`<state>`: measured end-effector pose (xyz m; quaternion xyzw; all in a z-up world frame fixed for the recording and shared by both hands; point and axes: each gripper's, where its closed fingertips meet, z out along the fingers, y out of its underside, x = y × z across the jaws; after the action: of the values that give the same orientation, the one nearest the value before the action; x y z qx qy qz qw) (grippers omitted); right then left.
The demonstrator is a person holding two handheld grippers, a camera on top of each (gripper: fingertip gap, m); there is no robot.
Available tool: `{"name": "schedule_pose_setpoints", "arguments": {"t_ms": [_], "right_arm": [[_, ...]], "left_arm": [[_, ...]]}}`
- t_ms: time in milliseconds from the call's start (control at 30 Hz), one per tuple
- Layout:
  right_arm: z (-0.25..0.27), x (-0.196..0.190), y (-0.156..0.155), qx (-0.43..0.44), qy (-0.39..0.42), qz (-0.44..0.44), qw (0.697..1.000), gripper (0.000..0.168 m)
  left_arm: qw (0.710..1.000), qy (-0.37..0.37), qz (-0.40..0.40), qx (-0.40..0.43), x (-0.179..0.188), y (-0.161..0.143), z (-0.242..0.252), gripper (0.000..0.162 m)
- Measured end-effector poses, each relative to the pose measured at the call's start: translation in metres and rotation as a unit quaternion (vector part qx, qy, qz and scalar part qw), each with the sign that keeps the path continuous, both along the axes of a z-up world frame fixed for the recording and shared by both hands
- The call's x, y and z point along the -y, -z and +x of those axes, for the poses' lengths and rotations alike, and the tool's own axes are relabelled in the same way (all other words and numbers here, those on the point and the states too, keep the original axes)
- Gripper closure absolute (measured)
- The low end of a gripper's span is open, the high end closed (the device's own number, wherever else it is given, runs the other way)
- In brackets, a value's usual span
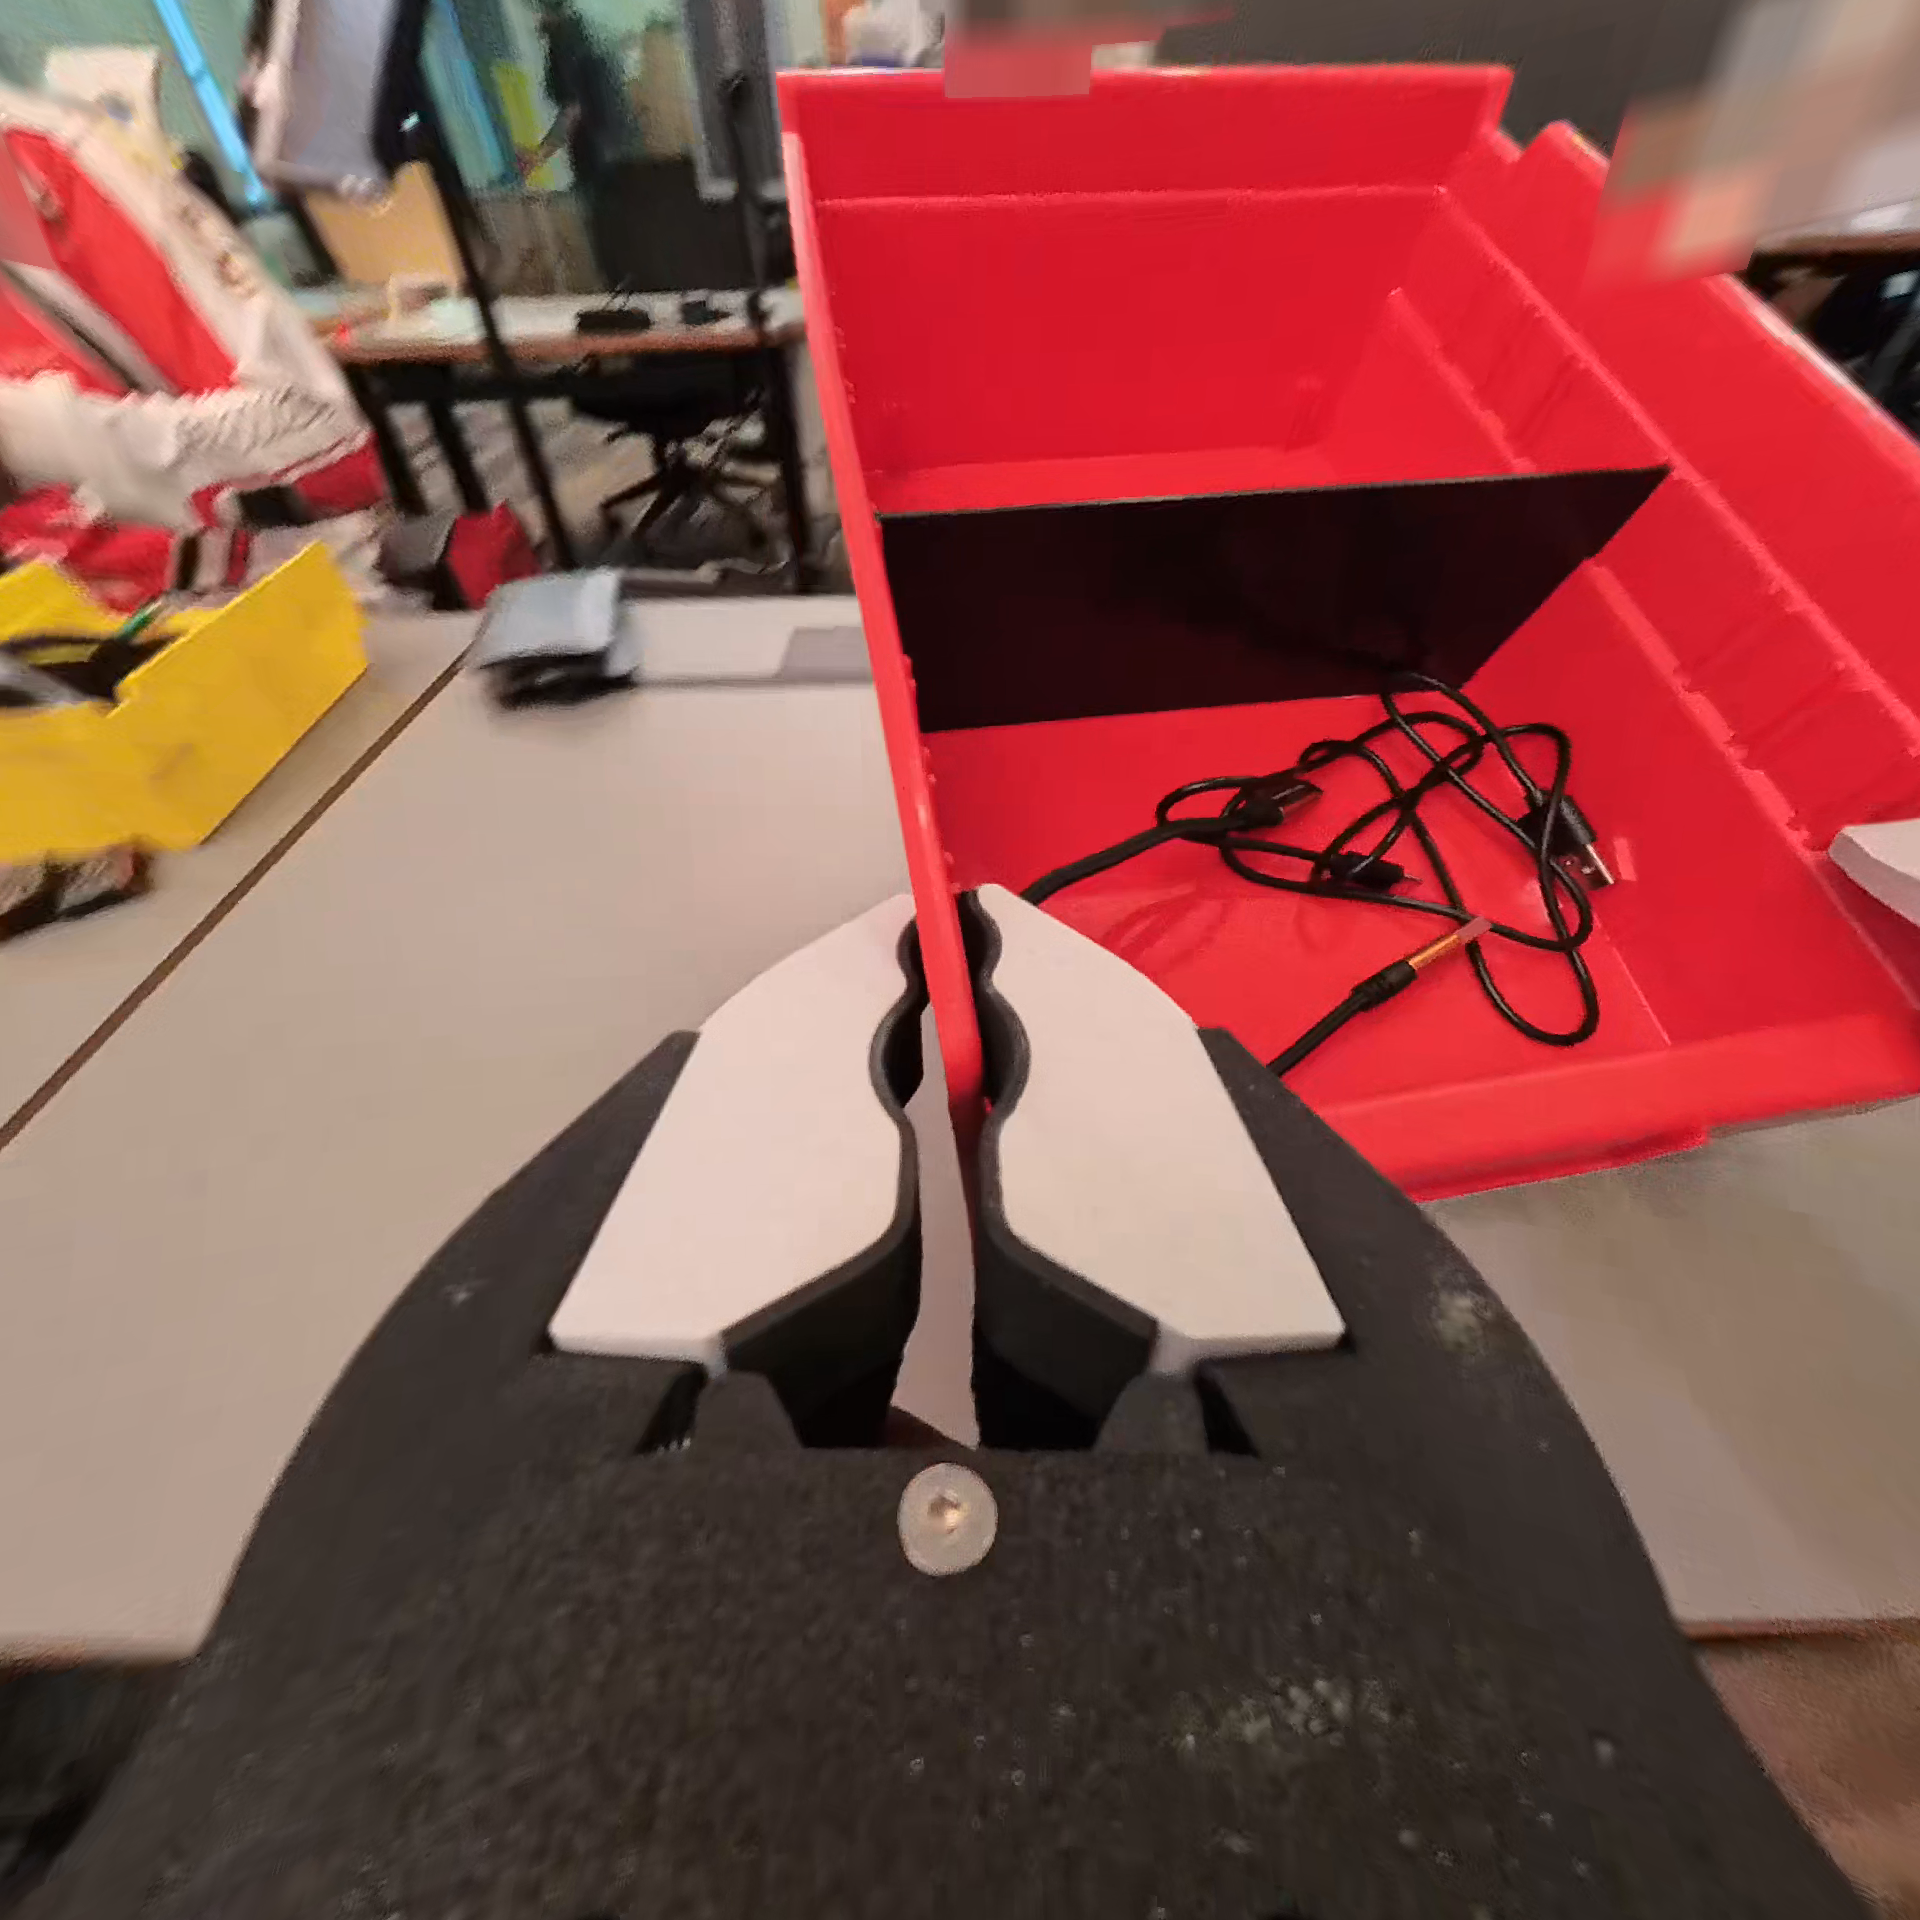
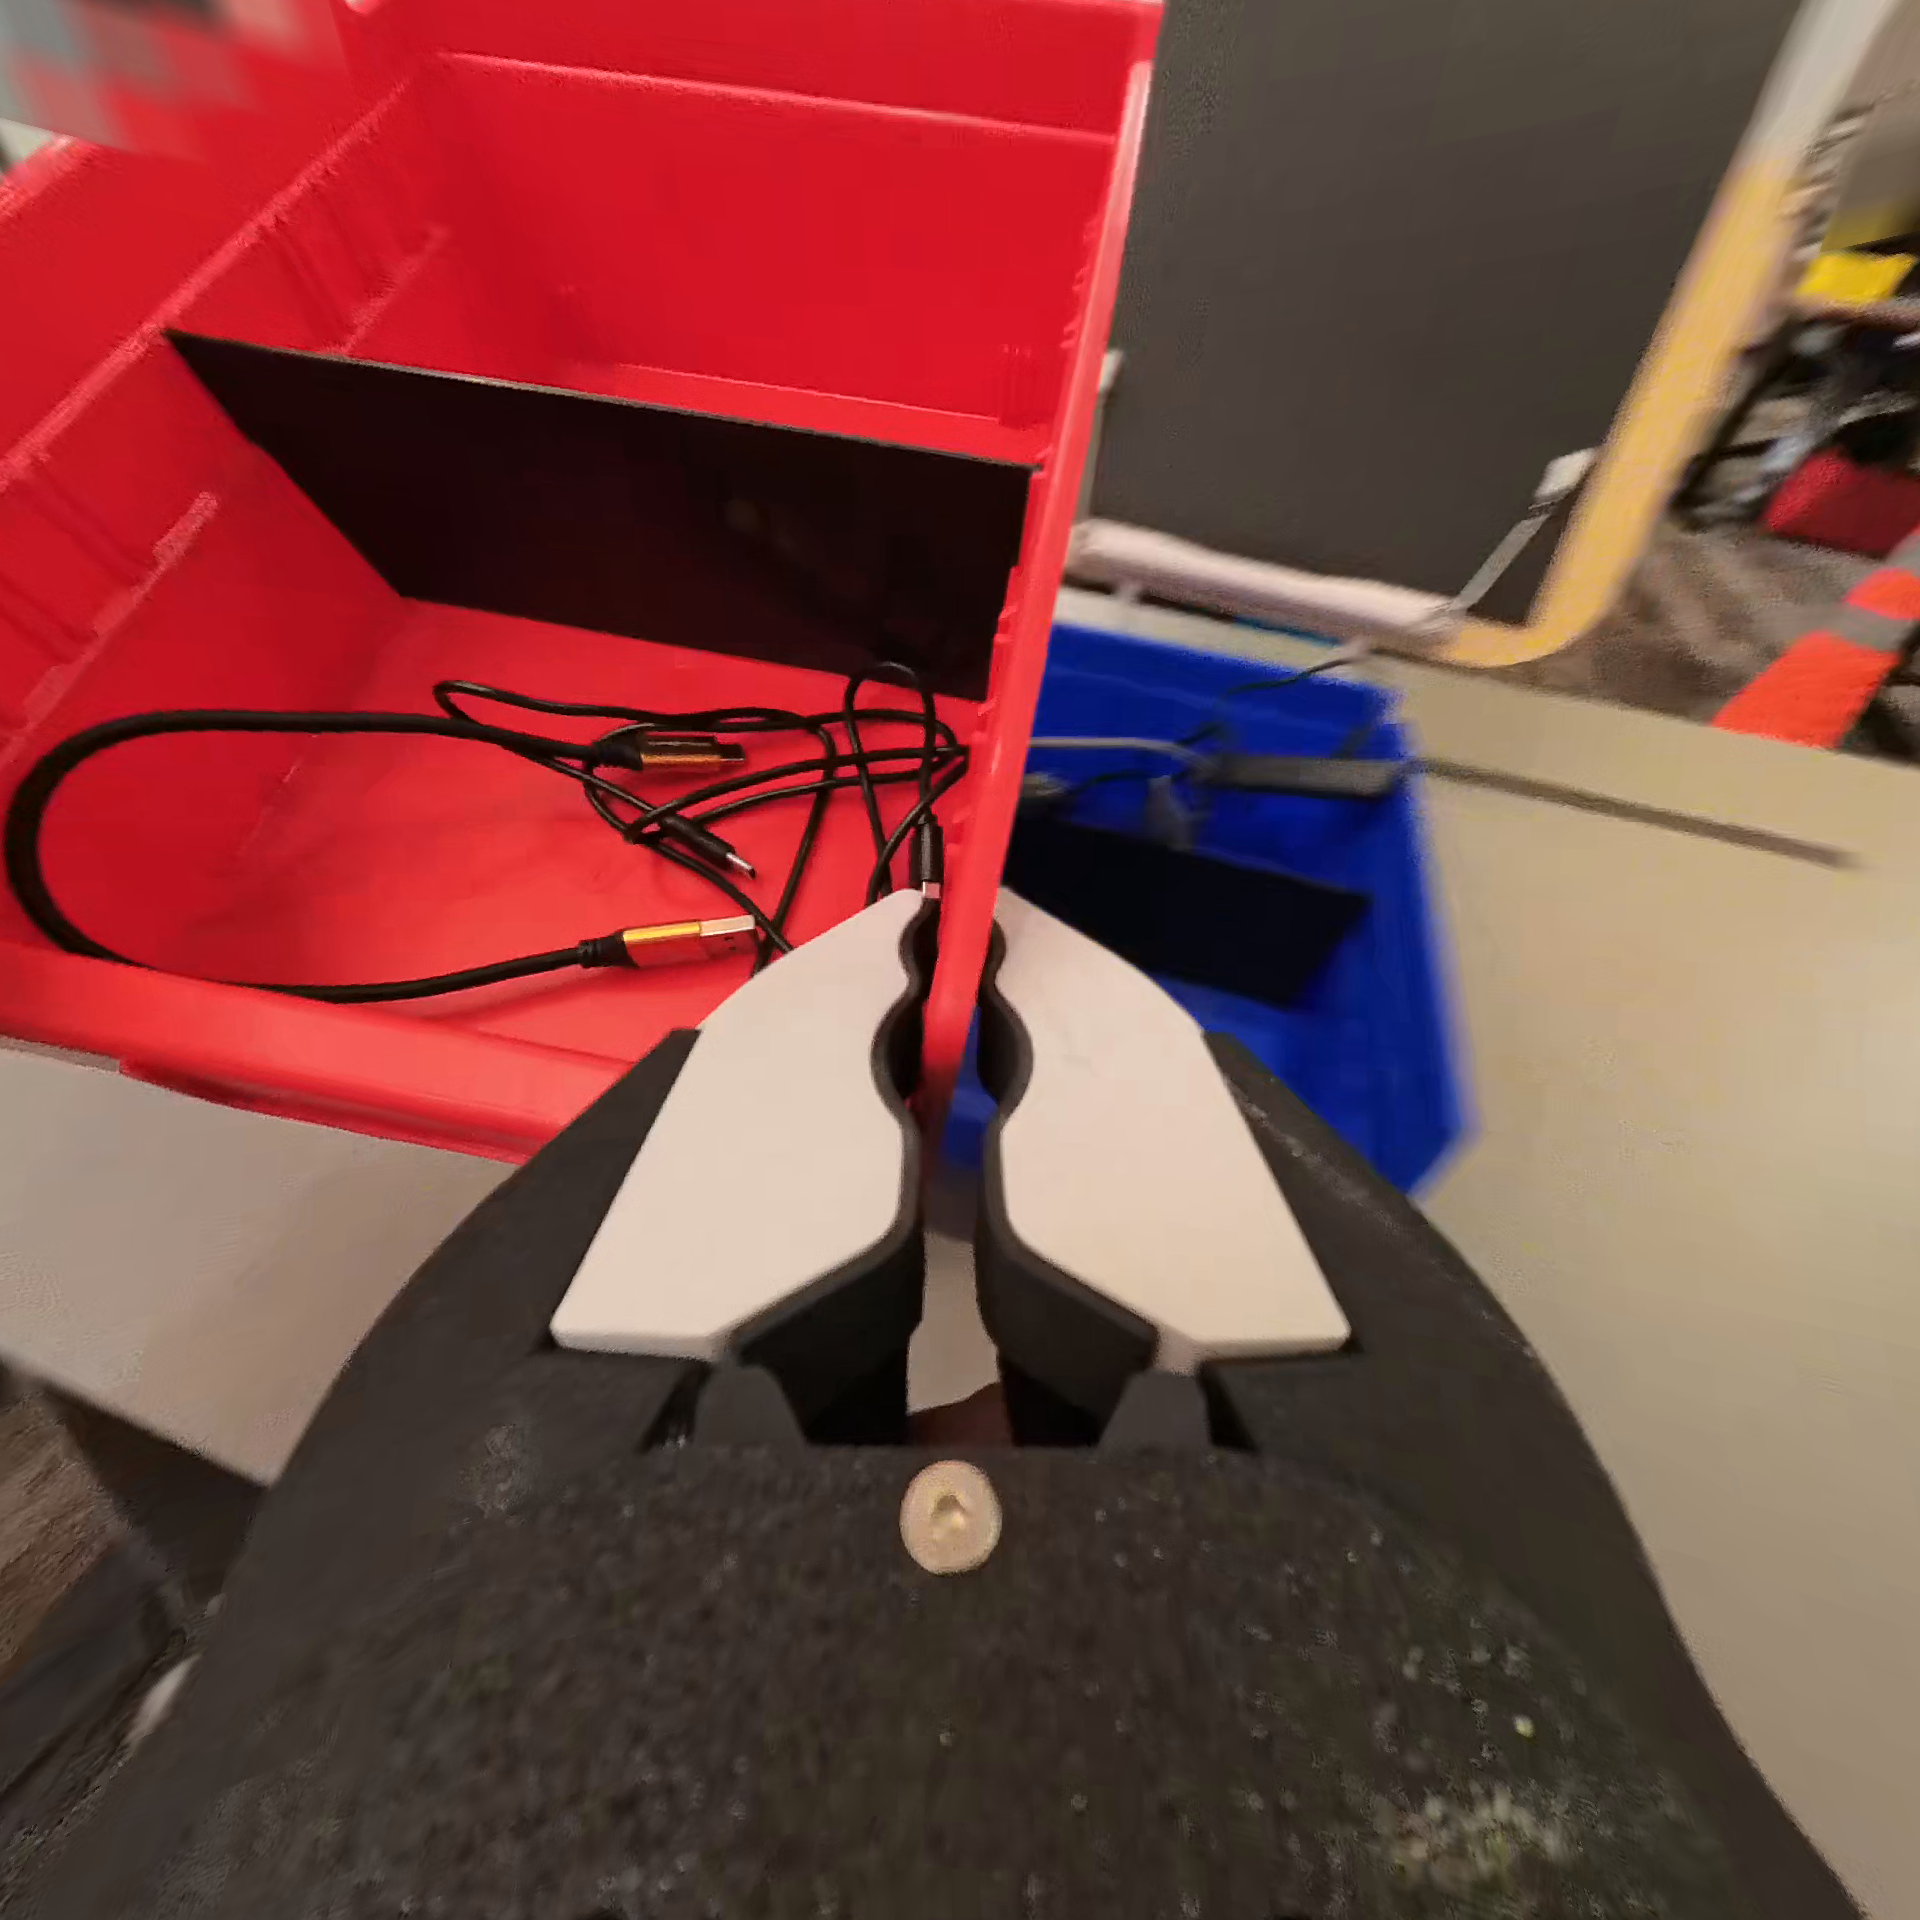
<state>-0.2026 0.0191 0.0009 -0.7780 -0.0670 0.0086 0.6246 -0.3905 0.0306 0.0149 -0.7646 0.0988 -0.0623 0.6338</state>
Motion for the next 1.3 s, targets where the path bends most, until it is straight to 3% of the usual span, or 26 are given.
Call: {"name": "schedule_pose_setpoints", "arguments": {"t_ms": [100,200,333,433,600,800,867,933,1000,1100,1200,1267,1300], "right_arm": [[0.086,0.010,-0.028,0.004,0.055,0.014,0.998,0.164],[0.185,0.019,-0.032,0.001,0.114,-0.007,0.993,0.165],[0.304,0.032,0.007,0.016,0.172,-0.076,0.982,0.165],[0.369,0.038,0.051,0.021,0.187,-0.132,0.973,0.164],[0.417,0.034,0.104,-0.025,0.159,-0.159,0.974,0.164],[0.449,0.017,0.138,-0.027,0.135,-0.191,0.972,0.165],[0.454,0.011,0.138,-0.044,0.141,-0.189,0.971,0.166],[0.461,0.014,0.134,-0.032,0.172,-0.175,0.969,0.156],[0.470,0.030,0.121,0.011,0.216,-0.160,0.963,0.133],[0.456,0.058,0.068,0.060,0.264,-0.099,0.957,0.126],[0.349,0.041,0.038,-0.011,0.139,-0.052,0.989,0.132],[0.249,0.019,0.050,-0.071,0.016,-0.080,0.994,0.127],[0.204,0.008,0.060,-0.095,-0.033,-0.100,0.990,0.119]], "left_arm": [[0.998,0.055,0.020,-0.003,-0.007,-0.026,0.089,0.158],[0.994,0.112,0.008,-0.013,-0.015,-0.023,0.191,0.157],[0.987,0.153,-0.037,-0.037,-0.019,0.018,0.312,0.157],[0.982,0.166,-0.074,-0.052,-0.015,0.057,0.376,0.157],[0.976,0.176,-0.119,-0.057,-0.016,0.106,0.425,0.155],[0.968,0.201,-0.141,-0.055,-0.017,0.144,0.454,0.148],[0.961,0.237,-0.134,-0.039,-0.013,0.143,0.460,0.141],[0.945,0.288,-0.154,-0.023,0.001,0.138,0.457,0.136],[0.929,0.333,-0.158,0.027,0.021,0.115,0.431,0.128],[0.940,0.309,-0.130,0.069,0.018,0.079,0.340,0.121],[0.981,0.168,-0.089,0.033,-0.024,0.071,0.213,0.116],[0.994,0.074,-0.077,-0.010,-0.052,0.081,0.141,0.108],[0.994,0.062,-0.087,-0.016,-0.061,0.091,0.122,0.105]]}}
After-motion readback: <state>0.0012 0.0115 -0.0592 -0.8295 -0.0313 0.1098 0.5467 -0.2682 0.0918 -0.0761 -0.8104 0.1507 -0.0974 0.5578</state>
